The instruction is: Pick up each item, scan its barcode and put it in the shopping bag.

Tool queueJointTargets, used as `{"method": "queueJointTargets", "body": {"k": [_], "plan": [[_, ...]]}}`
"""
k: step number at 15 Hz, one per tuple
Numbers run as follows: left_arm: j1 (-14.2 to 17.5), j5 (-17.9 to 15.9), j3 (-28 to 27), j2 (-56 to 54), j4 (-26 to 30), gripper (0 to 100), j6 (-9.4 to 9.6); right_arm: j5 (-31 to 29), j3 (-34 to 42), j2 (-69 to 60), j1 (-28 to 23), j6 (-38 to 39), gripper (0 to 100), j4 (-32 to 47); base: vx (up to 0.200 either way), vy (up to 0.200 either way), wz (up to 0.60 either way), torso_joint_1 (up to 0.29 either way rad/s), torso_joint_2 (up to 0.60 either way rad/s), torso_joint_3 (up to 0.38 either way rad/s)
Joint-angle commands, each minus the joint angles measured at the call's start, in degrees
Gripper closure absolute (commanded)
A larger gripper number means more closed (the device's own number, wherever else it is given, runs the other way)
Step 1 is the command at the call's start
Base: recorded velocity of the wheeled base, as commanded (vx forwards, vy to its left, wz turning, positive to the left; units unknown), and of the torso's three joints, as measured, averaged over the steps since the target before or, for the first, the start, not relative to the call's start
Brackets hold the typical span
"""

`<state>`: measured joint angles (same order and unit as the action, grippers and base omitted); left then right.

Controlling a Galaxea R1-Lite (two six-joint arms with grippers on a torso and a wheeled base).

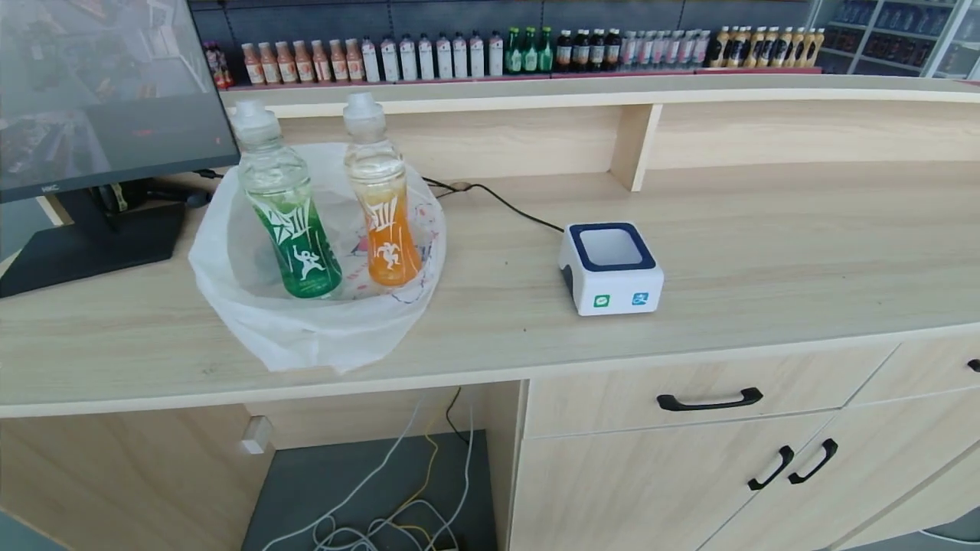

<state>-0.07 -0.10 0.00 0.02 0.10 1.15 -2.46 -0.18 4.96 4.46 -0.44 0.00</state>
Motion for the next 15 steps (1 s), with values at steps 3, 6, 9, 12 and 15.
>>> {"method": "queueJointTargets", "body": {"k": [3,6,9,12,15], "plan": [[-0.01,0.01,0.00,-0.02,-0.01,0,0.00,0.00,0.01,0.31,0.02,-0.18,0,0.00,0.000,-0.200,0.00,0.007,0.00,0.002],[-0.01,0.01,0.00,-0.02,-0.01,0,0.00,0.00,0.01,0.31,0.02,0.00,0,0.00,0.000,-0.067,0.00,-0.002,0.00,-0.001],[-0.01,0.01,0.00,-0.02,-0.01,0,0.00,0.00,0.01,0.31,0.02,0.00,0,0.00,0.000,0.000,0.00,0.000,0.00,0.000],[-0.01,0.01,0.00,-0.02,-0.01,0,-0.09,0.00,0.01,0.31,0.02,0.00,0,0.00,0.000,0.000,0.00,0.000,0.00,0.000],[-0.01,0.01,0.00,-0.02,-0.01,0,-0.09,0.00,0.01,0.31,0.02,-0.09,0,0.00,0.000,0.000,0.00,0.000,0.00,0.000]]}}
